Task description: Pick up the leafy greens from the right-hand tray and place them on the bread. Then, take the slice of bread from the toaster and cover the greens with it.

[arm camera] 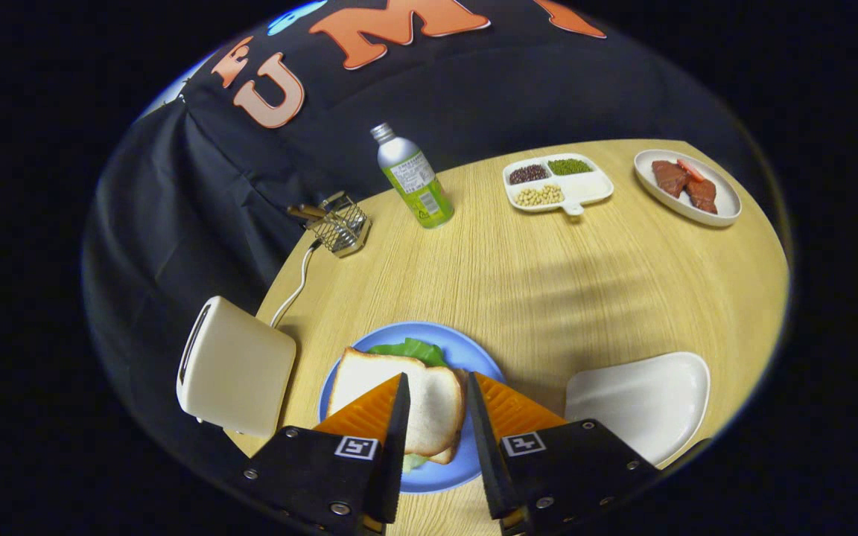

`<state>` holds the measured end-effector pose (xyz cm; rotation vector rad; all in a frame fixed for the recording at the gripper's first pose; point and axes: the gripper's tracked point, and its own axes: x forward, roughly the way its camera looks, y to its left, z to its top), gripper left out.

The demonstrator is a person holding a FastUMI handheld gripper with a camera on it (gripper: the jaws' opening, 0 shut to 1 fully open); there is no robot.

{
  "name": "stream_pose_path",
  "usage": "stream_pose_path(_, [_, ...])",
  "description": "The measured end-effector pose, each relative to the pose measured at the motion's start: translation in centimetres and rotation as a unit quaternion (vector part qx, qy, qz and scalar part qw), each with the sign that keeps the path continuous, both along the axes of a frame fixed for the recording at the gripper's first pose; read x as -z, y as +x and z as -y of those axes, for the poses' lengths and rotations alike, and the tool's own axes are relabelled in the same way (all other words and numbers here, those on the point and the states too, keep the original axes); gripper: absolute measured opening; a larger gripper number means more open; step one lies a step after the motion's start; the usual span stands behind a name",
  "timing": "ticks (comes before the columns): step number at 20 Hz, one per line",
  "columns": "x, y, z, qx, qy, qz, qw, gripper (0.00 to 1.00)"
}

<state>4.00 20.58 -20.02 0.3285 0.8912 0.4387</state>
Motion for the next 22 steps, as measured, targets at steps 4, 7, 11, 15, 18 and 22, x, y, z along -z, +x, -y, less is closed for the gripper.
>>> stream_pose_path(4, [-6.1, 0.3, 3.1, 0.021, -0.02, 0.089, 0.996, 0.6])
stream_pose_path(7, [-11.6, -0.5, 5.6, 0.036, -0.024, 0.156, 0.987, 0.7])
stream_pose_path(11, [-18.5, -3.1, 9.4, 0.057, -0.047, 0.248, 0.966, 0.85])
stream_pose_path(15, [-23.1, -7.4, 13.0, 0.082, -0.034, 0.309, 0.947, 0.93])
stream_pose_path(18, [-25.0, -10.1, 16.6, 0.109, -0.055, 0.342, 0.932, 0.94])
stream_pose_path(22, [-27.1, -12.8, 20.2, 0.146, -0.095, 0.375, 0.91, 0.94])
